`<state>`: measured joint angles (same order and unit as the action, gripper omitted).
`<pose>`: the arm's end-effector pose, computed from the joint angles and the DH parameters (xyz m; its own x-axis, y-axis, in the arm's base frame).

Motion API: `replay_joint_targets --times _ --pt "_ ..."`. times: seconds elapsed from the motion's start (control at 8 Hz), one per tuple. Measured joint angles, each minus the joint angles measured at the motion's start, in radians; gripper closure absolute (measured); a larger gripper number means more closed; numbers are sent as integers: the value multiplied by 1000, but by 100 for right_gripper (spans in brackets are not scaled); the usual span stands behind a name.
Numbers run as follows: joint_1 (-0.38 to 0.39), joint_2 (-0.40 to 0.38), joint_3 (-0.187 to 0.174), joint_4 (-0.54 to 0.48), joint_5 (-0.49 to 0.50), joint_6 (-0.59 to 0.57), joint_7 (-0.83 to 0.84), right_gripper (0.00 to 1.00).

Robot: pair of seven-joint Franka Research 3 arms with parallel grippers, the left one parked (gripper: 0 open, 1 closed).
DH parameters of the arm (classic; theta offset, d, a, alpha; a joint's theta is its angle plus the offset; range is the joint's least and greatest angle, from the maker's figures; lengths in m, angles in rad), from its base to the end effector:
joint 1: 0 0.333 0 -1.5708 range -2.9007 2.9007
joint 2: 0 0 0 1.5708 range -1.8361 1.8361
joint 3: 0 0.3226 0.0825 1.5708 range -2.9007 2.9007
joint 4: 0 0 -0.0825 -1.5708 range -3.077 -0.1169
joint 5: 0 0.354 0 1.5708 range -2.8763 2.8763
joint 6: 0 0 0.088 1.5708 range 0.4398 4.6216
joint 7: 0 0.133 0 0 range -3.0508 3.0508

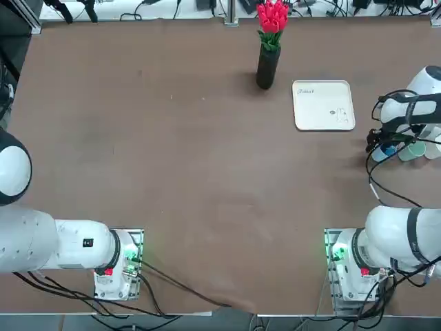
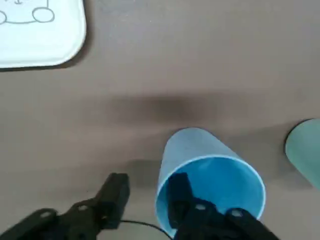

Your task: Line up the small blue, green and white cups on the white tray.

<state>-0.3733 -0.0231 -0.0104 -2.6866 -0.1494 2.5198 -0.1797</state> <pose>0.3514 -0.1428 0.2369 0.9845 -0.0784 -0.1572 -0.0729 -0.9965 0.0408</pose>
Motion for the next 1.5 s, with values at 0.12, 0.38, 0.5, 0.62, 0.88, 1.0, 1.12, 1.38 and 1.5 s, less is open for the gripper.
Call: replay_joint_targets --times 0.12,0.38,0.5,0.62,0.88,1.0,1.12,1.38,1.5 --pt "-6 -1 0 0 0 0 -5 76" --pt "-14 -13 0 6 -4 -8 -11 96" --pt "-14 -15 0 6 -4 -8 -13 96" --pt "-14 -15 0 9 -4 -7 -13 96" --pt "-13 -24 5 52 -4 -18 -15 96" --pt "-3 -31 12 97 -4 -65 -21 96" --pt "30 -34 21 160 -4 -136 -23 96" --pt "155 -3 34 334 -2 -310 23 96" --pt "227 46 39 435 -2 -384 78 96"
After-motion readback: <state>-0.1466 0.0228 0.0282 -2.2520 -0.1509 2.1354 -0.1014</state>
